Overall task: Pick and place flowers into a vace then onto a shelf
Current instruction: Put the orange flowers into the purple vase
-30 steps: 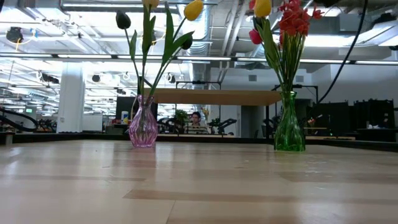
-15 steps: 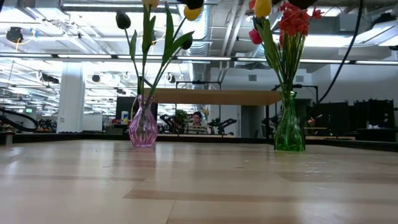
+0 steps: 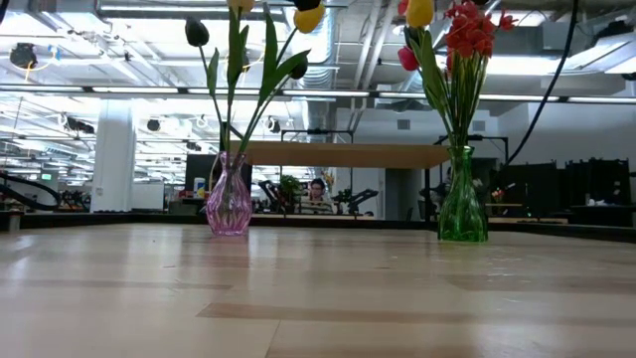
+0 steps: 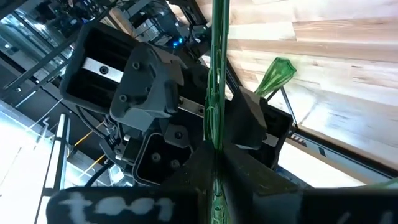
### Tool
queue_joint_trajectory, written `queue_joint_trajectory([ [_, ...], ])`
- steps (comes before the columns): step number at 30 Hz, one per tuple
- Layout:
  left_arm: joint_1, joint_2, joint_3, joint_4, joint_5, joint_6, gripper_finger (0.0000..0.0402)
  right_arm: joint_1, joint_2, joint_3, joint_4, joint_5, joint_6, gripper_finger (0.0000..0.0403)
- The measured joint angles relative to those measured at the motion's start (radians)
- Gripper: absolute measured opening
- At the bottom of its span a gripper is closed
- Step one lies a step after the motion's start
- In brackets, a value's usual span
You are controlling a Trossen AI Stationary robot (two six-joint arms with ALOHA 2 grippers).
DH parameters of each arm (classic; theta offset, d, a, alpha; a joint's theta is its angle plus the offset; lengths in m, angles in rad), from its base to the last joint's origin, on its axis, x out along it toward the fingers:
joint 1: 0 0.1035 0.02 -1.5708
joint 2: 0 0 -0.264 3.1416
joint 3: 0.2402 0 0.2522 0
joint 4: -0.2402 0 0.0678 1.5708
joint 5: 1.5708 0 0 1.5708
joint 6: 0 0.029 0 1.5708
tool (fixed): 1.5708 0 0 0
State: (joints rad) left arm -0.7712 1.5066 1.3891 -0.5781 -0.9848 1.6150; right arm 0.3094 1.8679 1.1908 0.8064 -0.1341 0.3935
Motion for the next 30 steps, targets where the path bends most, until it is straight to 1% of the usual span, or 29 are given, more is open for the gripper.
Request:
queue_joint_trajectory([
  [3,0.009,0.000,0.000,0.000,0.000,0.000,0.0012,-0.004,0.000,0.000,-0.009,0.000,0.000,0.0162],
  [5,0.010,0.000,0.000,0.000,-0.001,0.000,0.0012,-0.005,0.000,0.000,-0.017,0.003,0.000,0.0136],
  [7,0.011,0.000,0.000,0.000,0.000,0.000,0.0012,-0.005,0.000,0.000,-0.017,0.002,-0.005,0.0101],
  [10,0.010,0.000,0.000,0.004,0.003,-0.001,0.0012,-0.004,-0.001,0.000,-0.018,0.002,-0.038,0.0030],
  [11,0.010,0.000,0.000,0.003,0.004,-0.013,0.0012,-0.004,-0.001,0.000,-0.020,0.001,-0.053,0.0017],
  [16,0.010,0.000,0.000,0.004,0.028,-0.175,0.0013,-0.004,-0.001,-0.001,-0.031,-0.002,-0.057,0.0008],
  [20,0.010,0.000,0.000,0.008,0.014,-0.222,0.0027,-0.006,-0.001,-0.001,-0.036,-0.002,-0.058,0.0007],
  [24,0.010,0.000,0.000,0.020,-0.002,-0.300,0.0066,-0.006,-0.001,-0.001,-0.037,0.000,-0.062,0.0004],
  [30,0.007,0.001,0.026,0.039,-0.063,-0.379,0.0149,-0.007,-0.002,-0.001,-0.041,0.000,-0.064,0.0003],
])
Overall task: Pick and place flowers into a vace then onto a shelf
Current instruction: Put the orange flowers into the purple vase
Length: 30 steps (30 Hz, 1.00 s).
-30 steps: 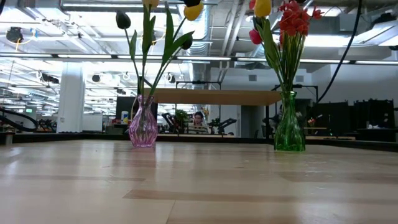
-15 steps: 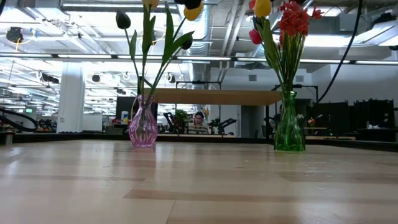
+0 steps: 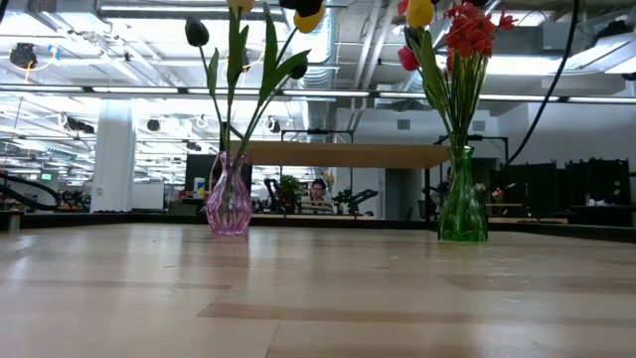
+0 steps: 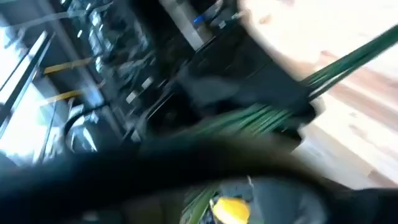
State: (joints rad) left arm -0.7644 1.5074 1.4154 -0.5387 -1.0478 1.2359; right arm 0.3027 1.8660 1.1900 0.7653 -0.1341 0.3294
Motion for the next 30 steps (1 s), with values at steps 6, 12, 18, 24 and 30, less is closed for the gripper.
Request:
queue_joint_trajectory([
  [6,-0.054,0.000,0.044,0.019,-0.185,-0.063,0.0206,0.000,0.000,0.000,-0.003,-0.001,0.000,0.0002],
  [12,-0.144,-0.026,0.082,0.016,-0.196,-0.308,0.0219,0.000,0.000,0.000,-0.004,-0.001,0.001,0.0002],
  [18,-0.194,-0.129,0.083,-0.125,-0.169,-0.797,0.0220,0.001,-0.002,0.000,-0.005,-0.001,0.000,0.0002],
  [24,-0.189,-0.238,0.059,-0.462,0.120,-1.527,0.0220,0.003,-0.004,0.000,-0.005,-0.002,-0.023,0.0002],
  [30,-0.191,-0.245,-0.079,-0.313,0.028,-1.655,0.0220,0.002,-0.004,0.000,-0.033,0.009,-0.079,0.0002],
])
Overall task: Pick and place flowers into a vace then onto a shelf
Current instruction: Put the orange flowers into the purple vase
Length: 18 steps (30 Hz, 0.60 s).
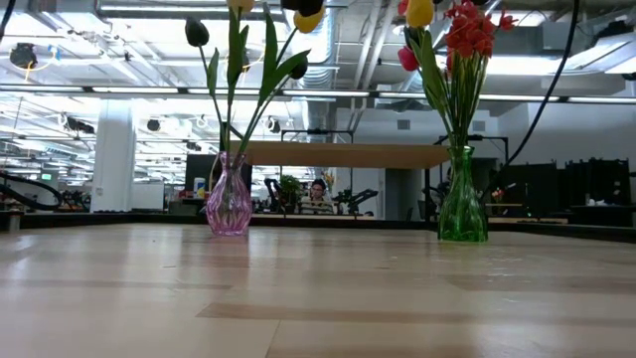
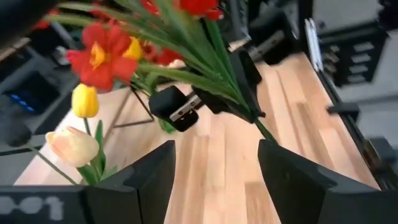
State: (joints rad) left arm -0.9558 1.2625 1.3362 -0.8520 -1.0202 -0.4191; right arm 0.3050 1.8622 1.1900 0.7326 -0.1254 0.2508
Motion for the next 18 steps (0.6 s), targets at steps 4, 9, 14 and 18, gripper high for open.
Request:
queue_joint_trajectory([
  [4,0.033,0.002,-0.080,0.114,-0.059,-0.001,0.0220,0.009,0.000,0.000,0.001,0.042,-0.071,0.0002],
  [9,0.110,0.000,-0.125,0.216,-0.060,-0.013,0.0220,0.016,0.000,0.000,0.000,0.046,-0.084,0.0002],
  [14,0.206,0.001,-0.162,0.381,0.113,0.054,0.0220,0.014,0.000,0.000,-0.005,0.048,-0.086,0.0002],
  [18,0.254,0.001,-0.163,0.484,0.268,0.114,0.0220,0.014,0.000,0.000,-0.007,0.048,-0.092,0.0002],
])
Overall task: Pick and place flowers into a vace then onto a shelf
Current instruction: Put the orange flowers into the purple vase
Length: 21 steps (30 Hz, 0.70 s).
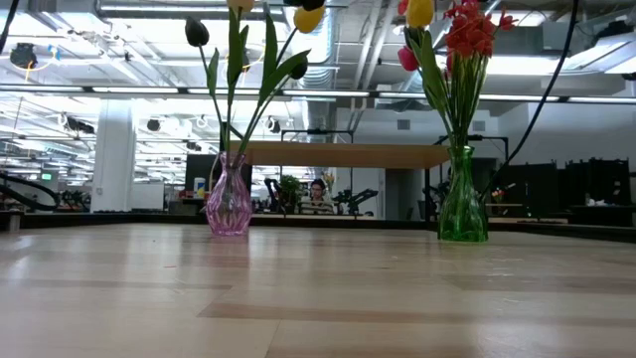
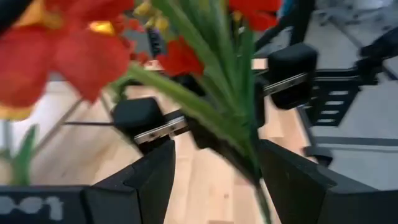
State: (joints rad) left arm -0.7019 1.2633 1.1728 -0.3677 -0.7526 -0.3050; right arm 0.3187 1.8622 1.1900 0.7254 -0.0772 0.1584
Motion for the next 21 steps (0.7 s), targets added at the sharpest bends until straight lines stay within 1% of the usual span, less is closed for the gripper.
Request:
queue_joint_trajectory([
  [2,0.015,0.000,0.000,0.032,0.035,0.021,0.0220,0.000,0.000,0.000,-0.004,0.000,-0.001,0.0002],
  [5,0.032,0.000,0.000,0.061,0.056,0.046,0.0220,-0.002,0.000,0.000,-0.010,0.000,-0.002,0.0002],
  [9,0.065,0.001,0.000,0.094,0.112,0.051,0.0219,-0.007,0.000,0.000,-0.009,0.000,-0.003,0.0002],
  [15,0.122,0.052,0.000,0.156,0.200,0.053,0.0219,-0.013,0.000,0.000,-0.014,0.016,-0.003,0.0002],
  [18,0.137,0.079,0.000,0.162,0.247,0.069,0.0219,-0.013,0.000,0.000,-0.017,0.026,-0.003,0.0002],
  [21,0.148,0.083,0.000,0.172,0.261,0.104,0.0219,-0.013,0.000,0.000,-0.023,0.026,-0.003,0.0002],
])
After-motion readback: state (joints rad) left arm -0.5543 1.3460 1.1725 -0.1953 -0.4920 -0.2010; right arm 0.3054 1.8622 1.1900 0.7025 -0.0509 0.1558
